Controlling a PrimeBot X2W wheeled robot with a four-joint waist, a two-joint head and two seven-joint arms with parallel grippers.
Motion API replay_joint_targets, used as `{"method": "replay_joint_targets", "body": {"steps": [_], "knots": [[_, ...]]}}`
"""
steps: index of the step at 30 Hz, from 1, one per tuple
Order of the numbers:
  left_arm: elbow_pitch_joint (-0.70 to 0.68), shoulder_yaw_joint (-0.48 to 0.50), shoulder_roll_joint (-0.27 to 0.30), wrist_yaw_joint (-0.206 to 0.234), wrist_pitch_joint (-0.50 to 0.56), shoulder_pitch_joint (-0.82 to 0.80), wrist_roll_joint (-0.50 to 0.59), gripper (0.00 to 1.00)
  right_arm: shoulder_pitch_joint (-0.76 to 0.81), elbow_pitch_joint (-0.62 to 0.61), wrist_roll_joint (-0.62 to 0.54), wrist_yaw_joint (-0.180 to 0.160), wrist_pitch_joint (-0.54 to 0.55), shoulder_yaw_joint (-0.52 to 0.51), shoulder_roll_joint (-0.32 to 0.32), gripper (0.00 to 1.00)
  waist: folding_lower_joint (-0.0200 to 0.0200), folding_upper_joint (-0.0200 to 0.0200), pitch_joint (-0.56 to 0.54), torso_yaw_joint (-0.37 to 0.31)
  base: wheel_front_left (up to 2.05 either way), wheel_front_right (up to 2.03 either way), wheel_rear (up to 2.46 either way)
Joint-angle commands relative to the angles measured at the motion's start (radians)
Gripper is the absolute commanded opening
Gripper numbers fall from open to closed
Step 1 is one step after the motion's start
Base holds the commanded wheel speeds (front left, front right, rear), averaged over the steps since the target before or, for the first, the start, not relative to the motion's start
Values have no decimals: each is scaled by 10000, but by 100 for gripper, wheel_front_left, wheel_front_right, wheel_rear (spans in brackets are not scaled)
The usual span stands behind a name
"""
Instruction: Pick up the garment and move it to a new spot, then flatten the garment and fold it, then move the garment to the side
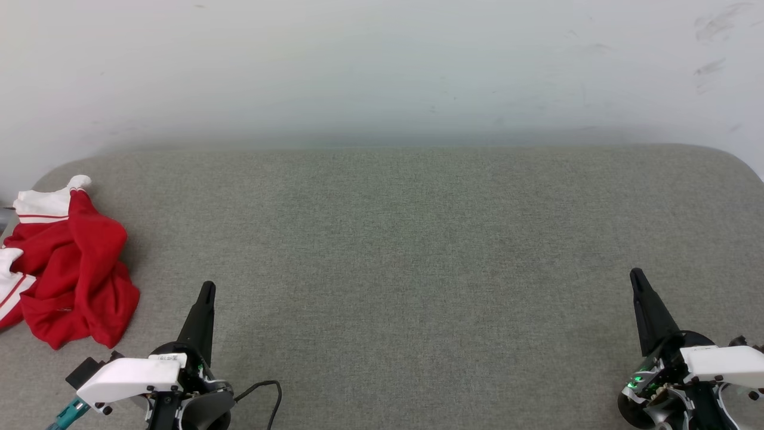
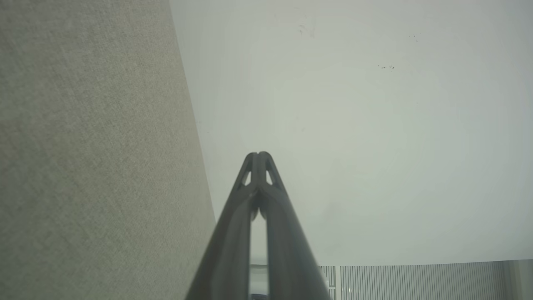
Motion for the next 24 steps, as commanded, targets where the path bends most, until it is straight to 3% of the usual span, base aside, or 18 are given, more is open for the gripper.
{"method": "replay_joint_targets", "body": {"steps": [1, 24], "knots": [[2, 45, -9, -29, 35, -79, 26, 0, -112, 10, -67, -3, 26, -12, 37, 0, 0, 0, 0, 0, 0, 0, 0], [2, 50, -15, -29, 36, -80, 34, 0, -113, 9, -75, -3, 24, -18, 42, 0, 0, 0, 0, 0, 0, 0, 0]]}}
